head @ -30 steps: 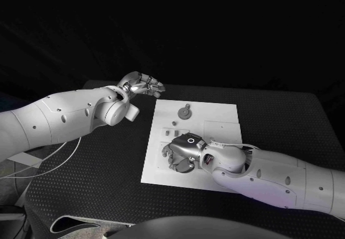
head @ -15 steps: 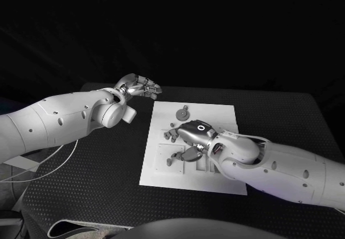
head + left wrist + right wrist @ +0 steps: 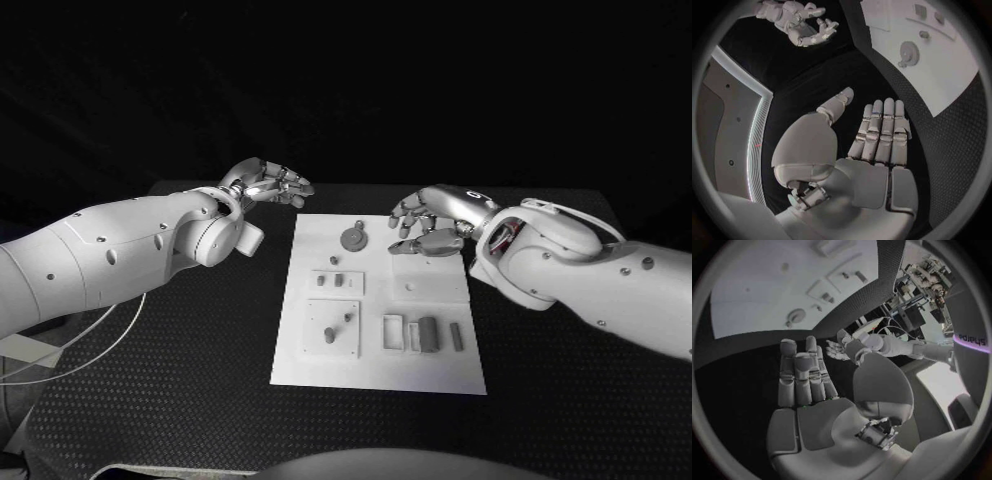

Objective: Assemble the parts on the task board

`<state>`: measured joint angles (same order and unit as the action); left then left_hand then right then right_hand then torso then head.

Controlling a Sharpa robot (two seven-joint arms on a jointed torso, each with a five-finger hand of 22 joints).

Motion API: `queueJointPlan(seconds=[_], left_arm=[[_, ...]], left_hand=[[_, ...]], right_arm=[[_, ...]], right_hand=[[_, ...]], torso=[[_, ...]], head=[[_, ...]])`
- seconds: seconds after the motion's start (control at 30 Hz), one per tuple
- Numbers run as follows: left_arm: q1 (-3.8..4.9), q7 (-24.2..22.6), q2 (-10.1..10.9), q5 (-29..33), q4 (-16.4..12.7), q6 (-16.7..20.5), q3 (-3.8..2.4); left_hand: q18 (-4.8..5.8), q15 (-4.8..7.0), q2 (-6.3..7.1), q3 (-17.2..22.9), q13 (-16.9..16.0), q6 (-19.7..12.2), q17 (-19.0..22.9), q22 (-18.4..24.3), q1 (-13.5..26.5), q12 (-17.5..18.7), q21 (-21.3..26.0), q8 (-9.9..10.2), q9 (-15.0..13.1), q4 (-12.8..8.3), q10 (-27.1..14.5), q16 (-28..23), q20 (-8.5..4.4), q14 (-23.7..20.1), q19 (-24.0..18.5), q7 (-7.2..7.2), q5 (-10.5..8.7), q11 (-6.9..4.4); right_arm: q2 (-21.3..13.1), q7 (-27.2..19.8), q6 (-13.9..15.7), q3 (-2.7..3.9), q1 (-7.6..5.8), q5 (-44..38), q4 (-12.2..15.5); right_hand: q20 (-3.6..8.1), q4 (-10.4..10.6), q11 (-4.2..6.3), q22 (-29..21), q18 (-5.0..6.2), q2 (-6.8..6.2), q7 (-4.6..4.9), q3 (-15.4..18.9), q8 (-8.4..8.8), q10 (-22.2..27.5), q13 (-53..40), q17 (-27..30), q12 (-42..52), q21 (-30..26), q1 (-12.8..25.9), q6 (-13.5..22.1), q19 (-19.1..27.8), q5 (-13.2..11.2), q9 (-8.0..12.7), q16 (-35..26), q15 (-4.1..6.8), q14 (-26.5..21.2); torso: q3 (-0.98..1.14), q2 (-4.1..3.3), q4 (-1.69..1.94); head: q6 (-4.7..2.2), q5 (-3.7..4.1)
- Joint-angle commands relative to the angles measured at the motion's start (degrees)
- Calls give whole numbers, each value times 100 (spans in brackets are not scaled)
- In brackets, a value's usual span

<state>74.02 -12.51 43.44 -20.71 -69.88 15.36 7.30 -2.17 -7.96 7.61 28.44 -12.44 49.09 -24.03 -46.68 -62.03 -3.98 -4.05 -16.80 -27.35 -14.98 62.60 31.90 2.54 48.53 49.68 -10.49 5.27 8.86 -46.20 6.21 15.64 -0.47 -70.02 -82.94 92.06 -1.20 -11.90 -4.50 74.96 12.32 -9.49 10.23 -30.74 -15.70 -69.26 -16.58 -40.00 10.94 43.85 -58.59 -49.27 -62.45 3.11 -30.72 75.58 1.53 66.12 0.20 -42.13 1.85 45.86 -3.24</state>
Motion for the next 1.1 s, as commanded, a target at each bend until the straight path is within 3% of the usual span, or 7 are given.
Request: queueJointPlan(seconds=[0.03, 0.1, 0.2, 0.5, 0.83, 0.97, 1.1], left_arm=[[5, 30, -18, 19, 8, -77, 1], [5, 13, -11, 19, 6, -78, 2], [4, 7, -12, 19, 8, -88, 4], [4, 2, 15, 19, -3, -99, 13], [2, 16, 17, 19, -5, -136, 31], [2, 25, 18, 16, -21, -152, 38], [2, 30, 33, 12, -22, -137, 40]], left_hand=[[22, 27, 39, -5, 10, -27, -46, 0, 27, 2, -30, -36, 6, 31, -41, 22, -42, 71, 51, 6, -31, 3], [23, 33, 45, -11, 11, -25, -63, 1, 42, 0, -31, -39, 7, 42, -40, 24, -46, 80, 61, 7, -34, 2], [30, 33, 51, -25, 12, -21, -86, 9, 87, -2, -23, -43, 8, 77, -37, 10, -49, 73, 61, 8, -41, 2], [42, 27, 57, -38, 15, -23, -127, 25, 160, -4, -5, -47, 14, 149, -35, -22, -50, 49, 47, 10, -41, -1], [44, 25, 53, -36, 17, -21, -145, 31, 179, -3, -1, -50, 16, 177, -37, -34, -50, 44, 43, 12, -39, -1], [44, 26, 51, -34, 18, -21, -149, 32, 180, -2, 0, -50, 16, 182, -39, -36, -51, 43, 42, 12, -38, 0], [44, 25, 51, -33, 19, -21, -153, 33, 181, 0, 0, -51, 17, 186, -42, -39, -51, 41, 41, 12, -37, 1]], right_arm=[[-101, 647, -1050, -15, -27, 499, -145], [-182, 777, -1181, -143, -27, 525, -164], [-307, 1058, -1230, -289, -27, 810, -49], [-762, 1974, -1646, -623, -26, 1689, 365], [-758, 2328, -2424, -782, -24, 1634, 432], [-646, 2342, -2373, -902, -15, 1613, 307], [-574, 2332, -2358, -927, 93, 1614, 276]], right_hand=[[-23, -71, 121, 101, 268, 118, -91, 73, -89, -344, -164, 27, 226, -11, 24, -145, 60, -22, -46, -37, 144, -23], [-6, -89, 265, 90, 268, 166, -214, 160, -62, -881, -610, 46, 769, 16, 73, -102, -32, -19, -51, -49, 304, 65], [50, -6, 390, 59, 268, 197, -322, 254, -108, -728, -1614, 68, 1712, 12, 218, -219, -154, -33, -114, -70, 400, 214], [167, 1031, 578, 89, 268, 35, -507, 175, -283, -129, -3962, -525, 4191, -13, 1161, -595, -249, -23, -407, 691, 573, 483], [282, 1593, 652, 120, 268, -175, -579, 87, -338, -54, -4457, -732, 4760, 124, 1510, -786, -371, -29, -594, 854, 642, 559], [328, 1918, 681, 111, 268, -559, -607, 75, -344, -81, -4490, -761, 4798, 149, 1760, -828, -401, -30, -632, 870, 672, 577], [372, 1940, 700, 117, 268, -457, -630, 337, -346, -81, -4506, -788, 4799, 174, 1805, -845, -367, -28, -675, 877, 695, 567]], torso=[[-6, 29, -27], [-8, 28, -35], [7, 31, -53], [-4, 35, -53], [-10, 37, -48], [-17, 35, -41], [-17, 32, -34]], head=[[-2, 64], [-1, 86], [9, 90], [30, 166], [74, 198], [86, 216], [112, 218]])
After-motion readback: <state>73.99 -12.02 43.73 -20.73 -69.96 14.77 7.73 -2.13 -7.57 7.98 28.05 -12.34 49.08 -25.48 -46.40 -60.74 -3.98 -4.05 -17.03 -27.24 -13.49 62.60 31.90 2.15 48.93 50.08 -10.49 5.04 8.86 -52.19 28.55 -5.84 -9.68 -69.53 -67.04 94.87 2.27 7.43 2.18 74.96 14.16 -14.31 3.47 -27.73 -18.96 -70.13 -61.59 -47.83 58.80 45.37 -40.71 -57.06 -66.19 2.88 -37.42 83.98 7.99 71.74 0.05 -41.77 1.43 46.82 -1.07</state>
